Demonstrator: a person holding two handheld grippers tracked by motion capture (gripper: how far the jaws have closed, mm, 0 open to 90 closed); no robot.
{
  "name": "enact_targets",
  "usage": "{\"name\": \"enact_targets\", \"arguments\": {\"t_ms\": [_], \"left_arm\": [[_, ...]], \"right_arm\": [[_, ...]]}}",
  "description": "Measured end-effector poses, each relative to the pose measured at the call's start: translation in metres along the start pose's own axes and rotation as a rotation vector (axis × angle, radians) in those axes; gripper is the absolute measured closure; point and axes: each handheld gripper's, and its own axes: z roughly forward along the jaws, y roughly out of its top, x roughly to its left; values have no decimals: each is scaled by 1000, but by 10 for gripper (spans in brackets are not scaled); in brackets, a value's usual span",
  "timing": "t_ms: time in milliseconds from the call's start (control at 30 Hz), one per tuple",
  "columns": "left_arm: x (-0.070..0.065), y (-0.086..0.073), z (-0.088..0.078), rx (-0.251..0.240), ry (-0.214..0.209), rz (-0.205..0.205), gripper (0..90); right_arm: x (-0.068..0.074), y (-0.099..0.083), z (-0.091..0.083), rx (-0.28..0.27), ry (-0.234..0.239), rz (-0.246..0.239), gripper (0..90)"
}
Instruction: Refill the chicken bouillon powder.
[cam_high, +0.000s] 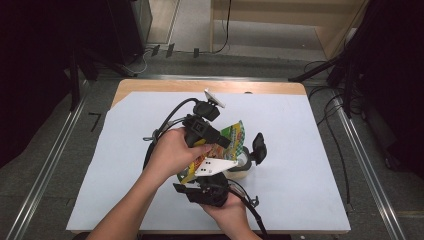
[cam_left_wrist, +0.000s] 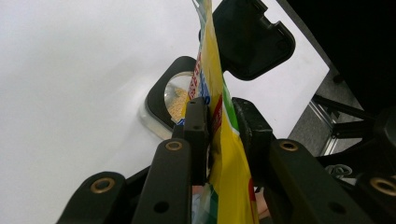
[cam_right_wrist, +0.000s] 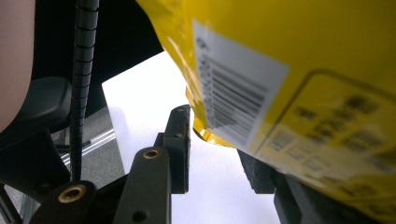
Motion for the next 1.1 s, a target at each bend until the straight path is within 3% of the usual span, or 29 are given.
{"name": "enact_targets", "arguments": {"t_ms": [633, 1100], "left_arm": [[-2, -1, 0, -1, -2, 11, 766], [-5, -3, 0, -8, 11, 60, 760]], "right_arm": [[1, 0, 2, 1, -6, -13, 653], [1, -1, 2, 5, -9, -15, 666]]}}
